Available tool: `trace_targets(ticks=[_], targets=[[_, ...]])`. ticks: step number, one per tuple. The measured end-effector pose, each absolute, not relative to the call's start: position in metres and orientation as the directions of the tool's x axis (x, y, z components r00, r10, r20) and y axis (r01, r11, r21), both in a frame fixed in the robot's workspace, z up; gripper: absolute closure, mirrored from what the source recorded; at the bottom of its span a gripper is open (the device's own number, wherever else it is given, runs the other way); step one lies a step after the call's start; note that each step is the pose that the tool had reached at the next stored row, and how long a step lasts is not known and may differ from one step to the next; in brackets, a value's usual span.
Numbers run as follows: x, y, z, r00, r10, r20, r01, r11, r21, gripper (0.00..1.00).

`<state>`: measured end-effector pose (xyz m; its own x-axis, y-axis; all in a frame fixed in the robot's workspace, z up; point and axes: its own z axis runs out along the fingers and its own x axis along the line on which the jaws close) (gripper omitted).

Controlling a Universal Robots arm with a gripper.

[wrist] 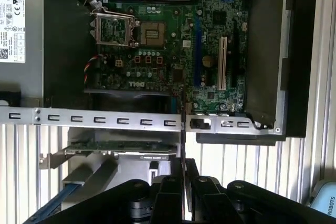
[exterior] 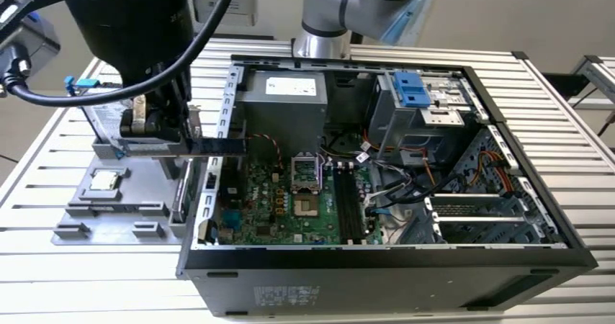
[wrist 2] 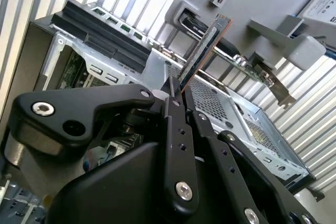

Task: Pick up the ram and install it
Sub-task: 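Pick up the ram and move it above insertion slot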

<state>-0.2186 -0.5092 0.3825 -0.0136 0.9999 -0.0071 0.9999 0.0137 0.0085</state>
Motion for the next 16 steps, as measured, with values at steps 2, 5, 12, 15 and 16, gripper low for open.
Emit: trace_targets(ticks=[2,5,12,15,16], targets=[[-0.214,-0.509,0.383,-0.014,1.0,-0.007,1.0,0.014,0.008,1.0],[-0.207,-0.509,0.382,-0.014,1.0,-0.007,1.0,0.014,0.008,1.0],[-0.19,-0.509,0.383,-0.014,1.0,-0.007,1.0,0.014,0.008,1.0],[-0.183,-0.509,0.383,-0.014,1.0,-0.007,1.0,0.014,0.008,1.0],[-0.181,-0.509,0.382,-0.014,1.0,-0.007,1.0,0.014,0.008,1.0]])
